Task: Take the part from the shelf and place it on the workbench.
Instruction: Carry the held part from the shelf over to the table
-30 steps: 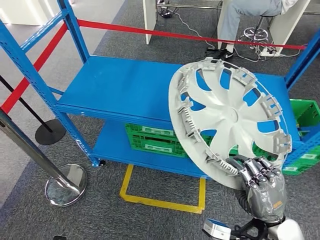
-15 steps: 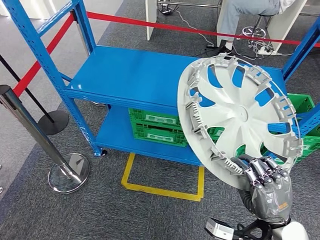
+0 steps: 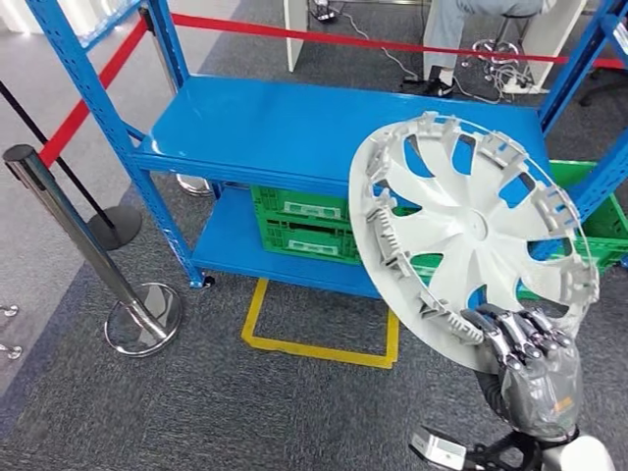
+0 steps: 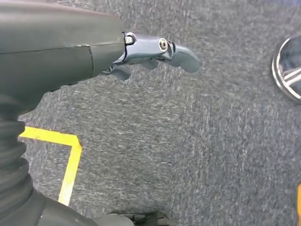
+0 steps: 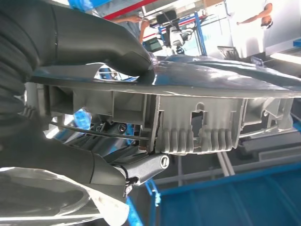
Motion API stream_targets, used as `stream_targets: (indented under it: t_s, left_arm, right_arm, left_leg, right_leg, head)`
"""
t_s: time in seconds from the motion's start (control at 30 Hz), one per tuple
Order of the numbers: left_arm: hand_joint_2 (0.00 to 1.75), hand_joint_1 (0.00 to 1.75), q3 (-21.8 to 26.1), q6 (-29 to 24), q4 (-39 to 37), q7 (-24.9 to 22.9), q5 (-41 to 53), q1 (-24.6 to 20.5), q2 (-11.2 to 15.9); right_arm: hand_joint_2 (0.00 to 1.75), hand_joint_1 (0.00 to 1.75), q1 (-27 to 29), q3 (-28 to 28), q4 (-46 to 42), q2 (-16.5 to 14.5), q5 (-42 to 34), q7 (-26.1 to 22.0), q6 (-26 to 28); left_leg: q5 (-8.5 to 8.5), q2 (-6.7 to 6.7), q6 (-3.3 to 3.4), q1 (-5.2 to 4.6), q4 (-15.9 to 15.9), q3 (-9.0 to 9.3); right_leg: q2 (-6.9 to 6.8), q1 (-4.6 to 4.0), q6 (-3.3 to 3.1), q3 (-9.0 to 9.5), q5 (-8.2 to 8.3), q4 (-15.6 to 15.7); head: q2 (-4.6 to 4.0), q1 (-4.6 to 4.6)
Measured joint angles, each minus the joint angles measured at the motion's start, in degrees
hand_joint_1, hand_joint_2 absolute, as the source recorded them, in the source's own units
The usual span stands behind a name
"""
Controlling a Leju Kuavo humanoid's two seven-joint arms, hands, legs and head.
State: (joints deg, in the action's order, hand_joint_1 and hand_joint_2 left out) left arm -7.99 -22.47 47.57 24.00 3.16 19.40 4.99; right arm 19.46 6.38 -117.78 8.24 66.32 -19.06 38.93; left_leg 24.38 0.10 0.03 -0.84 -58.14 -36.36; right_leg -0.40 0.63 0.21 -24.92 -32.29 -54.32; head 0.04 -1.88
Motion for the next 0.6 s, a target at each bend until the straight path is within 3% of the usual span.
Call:
stream_targets:
  t_s: [0.03,0.1,0.13,0.17,0.2,0.23,0.3,0.37,0.47,0.5,0.53,0.6]
  left_arm:
    - [1.75,0.00,0.33,0.01,0.24,-0.01,0.02,0.21,0.03]
    - [1.75,0.00,0.80,0.03,0.62,-0.01,0.09,0.39,0.03]
    - [1.75,0.00,0.94,0.05,0.75,-0.01,0.13,0.41,0.03]
    - [1.75,0.00,1.02,0.08,0.83,-0.01,0.16,0.41,0.02]
    - [1.75,0.00,1.10,0.11,0.92,-0.01,0.18,0.42,0.02]
    - [1.75,0.00,1.21,0.13,1.02,-0.01,0.19,0.43,0.02]
    - [1.75,0.00,1.46,0.14,1.28,0.00,0.28,0.45,0.04]
    - [1.75,0.00,1.71,0.14,1.56,0.01,0.60,0.47,0.08]
    - [1.75,0.00,2.12,0.50,1.96,-0.03,1.78,0.69,0.20]
    - [1.75,0.00,2.25,0.79,2.22,-0.15,2.24,0.76,0.24]
    - [1.75,0.00,2.35,1.15,2.59,-0.38,2.69,0.81,0.26]
    - [1.75,0.00,2.46,1.89,3.53,-1.07,3.62,0.83,0.26]
  right_arm:
    - [1.75,1.75,0.01,0.01,0.11,0.00,0.13,0.00,0.00]
    - [1.75,1.75,0.02,0.01,0.27,0.00,0.32,0.00,0.00]
    - [1.75,1.75,0.02,0.01,0.34,0.00,0.37,0.00,0.00]
    - [1.75,1.75,0.02,0.02,0.38,0.00,0.39,0.00,0.00]
    - [1.75,1.75,0.02,0.02,0.40,0.00,0.41,0.00,0.00]
    - [1.75,1.75,0.02,0.02,0.40,0.00,0.42,0.00,0.00]
    - [1.75,1.75,0.03,0.02,0.40,0.00,0.44,0.00,0.00]
    - [1.75,1.75,0.00,0.04,0.41,0.00,0.47,0.00,0.00]
    - [1.75,1.75,-0.01,0.08,0.45,0.00,0.57,0.09,0.00]
    - [1.75,1.75,0.01,0.09,0.50,0.01,0.59,0.17,0.00]
    - [1.75,1.75,0.03,0.11,0.58,0.03,0.61,0.27,0.00]
    - [1.75,1.75,0.03,0.21,0.76,0.11,0.73,0.48,0.00]
  left_leg:
    - [2.55,-0.04,-0.37,0.12,-2.07,-0.54]
    - [8.51,-0.04,-1.00,0.46,-9.13,-1.82]
    - [10.17,-0.04,-1.21,0.61,-12.70,-2.20]
    - [10.30,-0.04,-1.32,0.72,-14.99,-2.05]
    - [9.17,-0.05,-1.33,0.78,-15.44,-1.13]
    - [7.44,-0.05,-1.23,0.81,-13.74,0.70]
    - [5.25,-0.13,-0.68,0.72,-6.13,6.11]
    - [5.68,-0.21,-0.06,0.49,0.74,10.01]
    - [5.33,-0.09,0.78,0.33,3.19,9.84]
    - [4.78,0.02,1.23,0.41,3.47,9.32]
    - [4.17,0.13,1.67,0.52,3.72,8.72]
    - [3.02,0.24,2.24,0.49,3.67,7.32]
  right_leg:
    - [-0.14,0.12,-0.38,-0.63,0.59,-0.02]
    - [-0.34,0.04,-0.79,-2.06,1.75,-0.32]
    - [-0.43,0.00,-0.82,-2.79,2.32,-0.56]
    - [-0.50,-0.03,-0.79,-3.58,2.86,-0.88]
    - [-0.54,-0.04,-0.73,-4.45,3.36,-1.28]
    - [-0.54,-0.05,-0.66,-5.34,3.81,-1.72]
    - [-0.51,-0.12,-0.36,-6.95,4.57,-2.48]
    - [-0.56,-0.21,0.19,-7.97,5.51,-2.82]
    - [-0.54,-0.09,1.22,-9.15,6.73,-2.72]
    - [-0.40,-0.06,1.54,-9.74,5.85,-3.25]
    - [-0.21,-0.05,1.80,-10.49,3.95,-4.83]
    - [0.07,0.04,2.18,-12.48,-1.65,-11.40]
  head:
    - [0.00,0.04]
    - [0.00,0.11]
    - [0.00,0.11]
    - [0.00,0.10]
    - [0.00,0.11]
    - [0.00,0.12]
    - [0.00,0.13]
    - [0.00,0.07]
    - [0.00,0.07]
    - [0.00,0.02]
    - [0.00,-0.03]
    - [0.00,-0.14]
